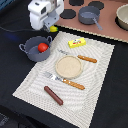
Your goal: Interact with the objects in diverse but meaningful ways.
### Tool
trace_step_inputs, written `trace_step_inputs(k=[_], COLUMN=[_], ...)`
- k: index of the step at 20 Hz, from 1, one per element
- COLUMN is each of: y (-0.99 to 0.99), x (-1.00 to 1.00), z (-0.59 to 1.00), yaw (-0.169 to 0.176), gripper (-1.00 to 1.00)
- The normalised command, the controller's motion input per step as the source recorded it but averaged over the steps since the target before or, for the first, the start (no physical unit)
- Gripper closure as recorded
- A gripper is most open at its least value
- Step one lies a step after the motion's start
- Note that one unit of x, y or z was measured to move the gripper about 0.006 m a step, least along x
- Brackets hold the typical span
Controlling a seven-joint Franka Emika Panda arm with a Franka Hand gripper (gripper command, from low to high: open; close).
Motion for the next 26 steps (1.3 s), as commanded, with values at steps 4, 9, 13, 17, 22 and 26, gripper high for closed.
trace_step_inputs(k=[4, 9, 13, 17, 22, 26], y=[-0.11, -0.37, -0.53, -0.69, -0.66, -0.65], x=[0.1, 0.21, 0.24, 0.15, 0.15, 0.17], z=[0.48, 0.38, 0.35, 0.33, 0.19, 0.17], yaw=[0.0, 0.0, 0.0, 0.0, 0.017, 0.014], gripper=[1.0, 1.0, 1.0, 1.0, 1.0, 1.0])
